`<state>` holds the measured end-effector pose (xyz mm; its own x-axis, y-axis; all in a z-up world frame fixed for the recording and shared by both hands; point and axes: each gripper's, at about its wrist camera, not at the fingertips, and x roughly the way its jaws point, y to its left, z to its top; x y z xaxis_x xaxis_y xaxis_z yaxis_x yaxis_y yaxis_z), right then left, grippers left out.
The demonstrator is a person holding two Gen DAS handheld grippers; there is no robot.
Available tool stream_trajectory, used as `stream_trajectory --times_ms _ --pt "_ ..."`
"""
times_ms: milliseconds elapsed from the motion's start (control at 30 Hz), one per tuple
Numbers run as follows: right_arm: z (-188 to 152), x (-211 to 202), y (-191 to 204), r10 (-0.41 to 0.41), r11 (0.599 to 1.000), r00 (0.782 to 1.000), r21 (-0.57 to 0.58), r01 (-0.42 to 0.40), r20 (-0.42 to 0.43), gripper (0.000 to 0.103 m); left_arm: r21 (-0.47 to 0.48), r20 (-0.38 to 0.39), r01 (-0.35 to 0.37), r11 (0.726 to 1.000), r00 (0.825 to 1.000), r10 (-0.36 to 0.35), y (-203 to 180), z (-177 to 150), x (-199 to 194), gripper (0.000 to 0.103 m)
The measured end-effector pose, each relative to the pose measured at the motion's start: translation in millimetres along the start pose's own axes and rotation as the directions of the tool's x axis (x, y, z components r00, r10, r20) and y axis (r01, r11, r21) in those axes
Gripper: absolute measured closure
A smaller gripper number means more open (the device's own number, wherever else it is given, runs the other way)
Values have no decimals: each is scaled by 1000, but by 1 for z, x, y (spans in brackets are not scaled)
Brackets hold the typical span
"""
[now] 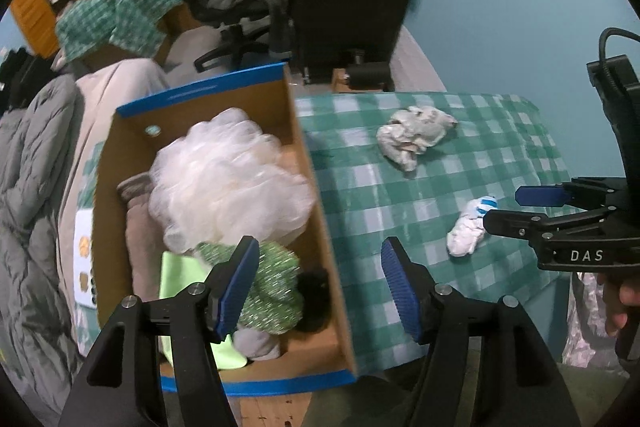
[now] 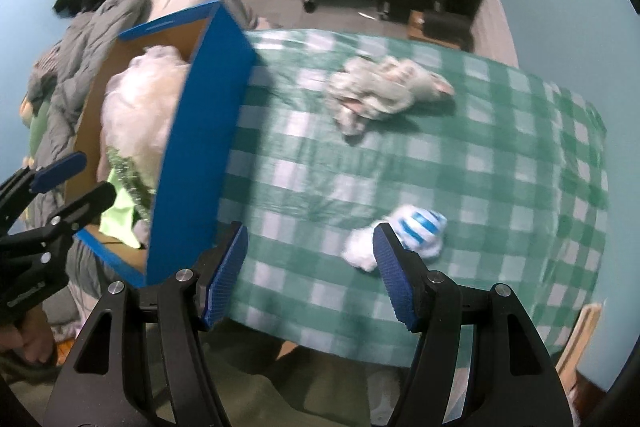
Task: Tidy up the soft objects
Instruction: 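Withdraw both open tools from the box toward the remaining items on the table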
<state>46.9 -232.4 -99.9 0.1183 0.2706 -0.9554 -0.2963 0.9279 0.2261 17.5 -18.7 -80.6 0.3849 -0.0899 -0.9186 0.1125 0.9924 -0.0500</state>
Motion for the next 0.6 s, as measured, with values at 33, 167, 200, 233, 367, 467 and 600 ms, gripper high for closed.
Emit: stream_trajectory --times_ms 33,167,200,233,367,467,600 --pt "-1 0 -5 -3 1000 1000 11 3 -2 38 13 0 5 1000 1000 -5 -5 2 2 37" --pt "-6 0 -27 -15 998 1000 60 16 -9 37 52 -7 14 999 1000 -14 -20 9 11 33" --pt "-7 1 -32 -19 997 1000 72 19 -12 37 57 -12 19 998 1000 -18 -23 9 13 33" --pt "-9 2 -37 -22 996 1000 82 23 -14 37 63 -21 24 998 1000 -23 -26 11 16 33" --pt "-14 6 -51 -26 992 999 121 29 -28 37 79 -45 31 996 999 -27 -37 12 27 33" --pt "-17 15 -62 -27 989 999 147 33 -43 37 92 -64 37 995 997 -31 -43 13 37 32" --pt "-19 28 -73 -30 984 998 173 40 -61 37 118 -90 41 992 995 -30 -53 14 51 31"
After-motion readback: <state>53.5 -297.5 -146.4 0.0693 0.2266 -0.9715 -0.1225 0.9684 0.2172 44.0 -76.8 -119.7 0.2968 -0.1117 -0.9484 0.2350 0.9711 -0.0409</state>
